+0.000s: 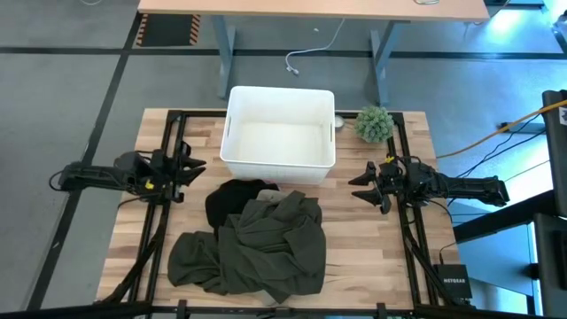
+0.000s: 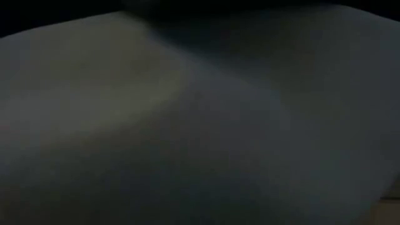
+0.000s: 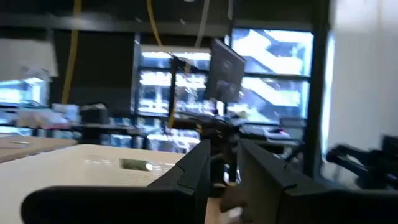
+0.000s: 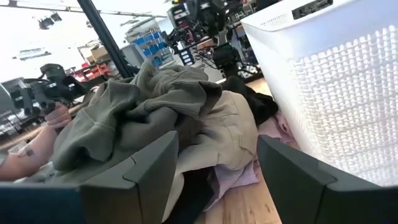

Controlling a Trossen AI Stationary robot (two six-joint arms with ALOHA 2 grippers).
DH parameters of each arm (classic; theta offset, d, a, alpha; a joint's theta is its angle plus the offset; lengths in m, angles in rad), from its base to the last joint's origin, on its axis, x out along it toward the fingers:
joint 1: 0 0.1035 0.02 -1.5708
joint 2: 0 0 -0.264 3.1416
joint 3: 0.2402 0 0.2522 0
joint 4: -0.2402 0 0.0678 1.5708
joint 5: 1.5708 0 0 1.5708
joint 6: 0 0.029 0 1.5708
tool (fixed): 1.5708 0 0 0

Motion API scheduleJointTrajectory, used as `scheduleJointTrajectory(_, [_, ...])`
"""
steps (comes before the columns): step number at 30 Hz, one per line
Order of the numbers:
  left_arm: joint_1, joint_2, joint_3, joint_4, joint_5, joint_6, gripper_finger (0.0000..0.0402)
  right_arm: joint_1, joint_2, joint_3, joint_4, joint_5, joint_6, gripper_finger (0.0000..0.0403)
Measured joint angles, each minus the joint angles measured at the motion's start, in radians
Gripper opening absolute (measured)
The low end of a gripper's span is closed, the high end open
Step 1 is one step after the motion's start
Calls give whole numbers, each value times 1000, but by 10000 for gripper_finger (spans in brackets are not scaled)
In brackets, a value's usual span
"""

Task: Sort clothes
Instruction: Put the green jacket into the white bin

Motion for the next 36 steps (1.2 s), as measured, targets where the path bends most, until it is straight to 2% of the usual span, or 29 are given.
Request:
scheduleJointTrajectory(6, [-65,312,180,-1,-1,60,76,-1,0,0,0,0,2,237])
scheduleJointTrajectory(14, [-140,676,580,-458,-1,9,76,-1,0,0,-1,0,2,237])
scheduleJointTrajectory(19, [-189,839,760,-619,-1,-1,76,-1,0,0,-1,0,2,237])
scheduleJointTrajectory(25, [-219,926,852,-628,-1,-1,96,-1,0,0,-1,0,2,237])
scheduleJointTrajectory(33, [-199,994,857,-593,-4,-102,179,-1,0,0,-1,0,2,237])
scheduleJointTrajectory(36, [-214,1017,857,-615,26,-130,208,-1,0,0,-1,0,2,237])
